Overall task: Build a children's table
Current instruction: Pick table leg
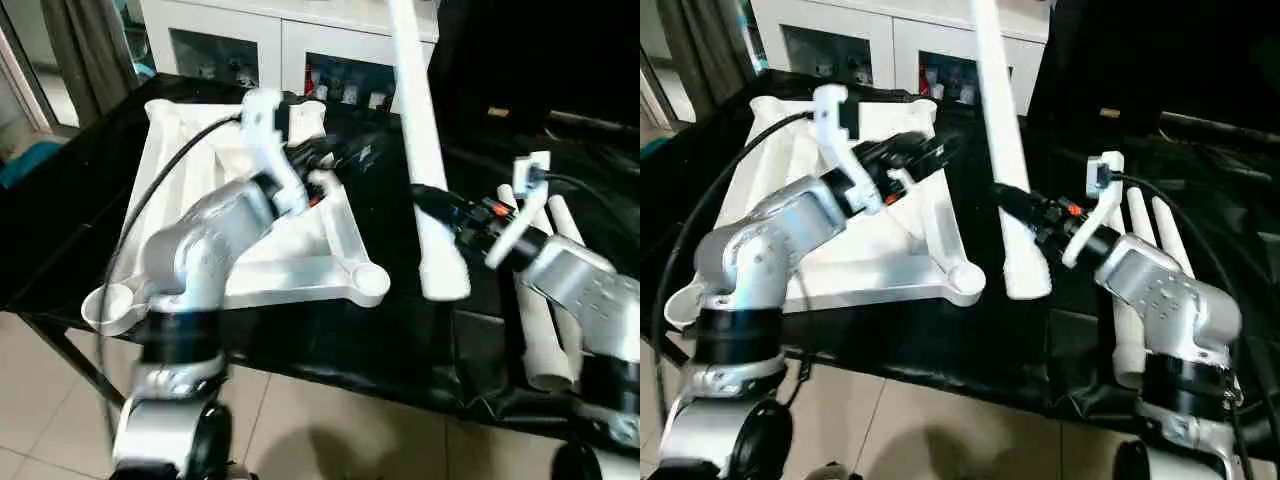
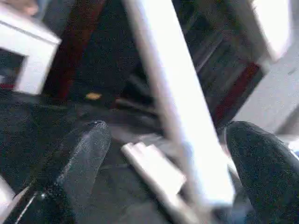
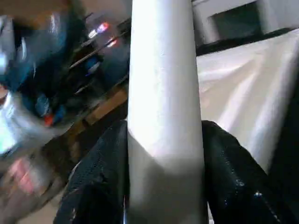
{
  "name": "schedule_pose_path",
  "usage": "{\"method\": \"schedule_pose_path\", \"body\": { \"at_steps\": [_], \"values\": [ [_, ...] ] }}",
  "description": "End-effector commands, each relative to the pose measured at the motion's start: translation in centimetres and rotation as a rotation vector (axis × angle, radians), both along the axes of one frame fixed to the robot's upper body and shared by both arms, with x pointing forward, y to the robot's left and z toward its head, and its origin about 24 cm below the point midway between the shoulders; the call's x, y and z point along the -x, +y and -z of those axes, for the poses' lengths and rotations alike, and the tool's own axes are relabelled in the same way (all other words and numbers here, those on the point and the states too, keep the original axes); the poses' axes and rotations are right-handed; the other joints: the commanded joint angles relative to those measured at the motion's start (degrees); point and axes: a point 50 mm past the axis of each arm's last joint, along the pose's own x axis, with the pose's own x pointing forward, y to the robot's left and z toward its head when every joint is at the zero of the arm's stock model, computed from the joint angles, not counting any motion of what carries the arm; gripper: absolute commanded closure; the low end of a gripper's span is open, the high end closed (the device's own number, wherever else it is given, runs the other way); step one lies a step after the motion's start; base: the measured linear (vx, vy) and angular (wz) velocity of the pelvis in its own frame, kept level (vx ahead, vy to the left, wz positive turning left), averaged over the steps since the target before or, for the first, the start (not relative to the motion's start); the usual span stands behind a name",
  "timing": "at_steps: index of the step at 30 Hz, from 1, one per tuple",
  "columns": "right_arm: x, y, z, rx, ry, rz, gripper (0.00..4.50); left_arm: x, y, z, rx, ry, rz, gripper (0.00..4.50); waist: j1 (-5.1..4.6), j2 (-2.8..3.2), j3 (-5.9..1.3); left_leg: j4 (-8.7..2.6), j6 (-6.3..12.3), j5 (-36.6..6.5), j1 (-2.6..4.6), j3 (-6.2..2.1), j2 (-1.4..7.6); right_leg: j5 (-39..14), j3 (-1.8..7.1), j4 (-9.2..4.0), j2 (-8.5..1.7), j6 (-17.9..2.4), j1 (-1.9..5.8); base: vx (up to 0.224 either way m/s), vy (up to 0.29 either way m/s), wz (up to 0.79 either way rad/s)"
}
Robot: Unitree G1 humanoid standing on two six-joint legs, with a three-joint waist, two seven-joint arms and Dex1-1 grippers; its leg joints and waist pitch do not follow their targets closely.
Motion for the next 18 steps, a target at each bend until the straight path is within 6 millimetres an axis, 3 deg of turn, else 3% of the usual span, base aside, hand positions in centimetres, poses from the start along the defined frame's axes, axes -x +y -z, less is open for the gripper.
{"method": "schedule_pose_path", "body": {
  "at_steps": [1, 11, 16, 17, 18],
  "values": [
    [0.8, 0.2, -1.0, -0.017, -0.056, -0.070, 2.69, 0.4, -1.4, -1.3, 0.060, 0.005, 0.077, 0.00, 0.41, -0.83, -4.40, -3.18, 3.46, -2.26, 0.32, -0.26, 2.16, -8.40, 3.12, -3.87, -4.34, -9.51, 3.85, 0.000, 0.000, 0.00],
    [1.2, 0.8, -1.2, -0.008, -0.071, -0.129, 2.69, 0.9, -2.5, -1.7, 0.074, 0.019, 0.119, 0.00, 0.55, -1.37, -4.14, -3.33, 2.07, -3.16, 0.20, -0.43, 2.02, -13.91, 2.96, -4.65, -4.24, -5.87, 3.76, 0.000, 0.000, 0.00],
    [0.8, 1.4, -1.1, 0.073, -0.083, -0.110, 2.69, 0.7, -2.6, -0.9, 0.031, 0.060, 0.065, 0.00, 0.60, -1.50, -4.24, -3.34, 1.86, -2.11, 0.21, -0.53, 2.18, -11.11, 3.05, -4.28, -4.21, -6.11, 3.79, 0.000, 0.000, 0.00],
    [0.4, 1.9, -0.9, 0.129, -0.082, -0.073, 2.69, 0.6, -2.6, -0.6, 0.026, 0.089, 0.041, 0.17, 0.61, -1.29, -4.21, -3.34, 1.51, -2.17, 0.22, -0.58, 2.22, -11.00, 3.07, -4.18, -4.28, -6.22, 3.72, 0.000, 0.000, 0.00],
    [0.3, 2.0, -0.9, 0.142, -0.083, -0.067, 2.69, 0.6, -2.6, -0.6, 0.024, 0.094, 0.036, 0.17, 0.49, -1.48, -4.18, -3.38, 1.14, -2.59, 0.20, -0.56, 2.16, -11.62, 3.00, -4.33, -4.27, -6.04, 3.79, 0.000, 0.000, 0.00]
  ]
}}
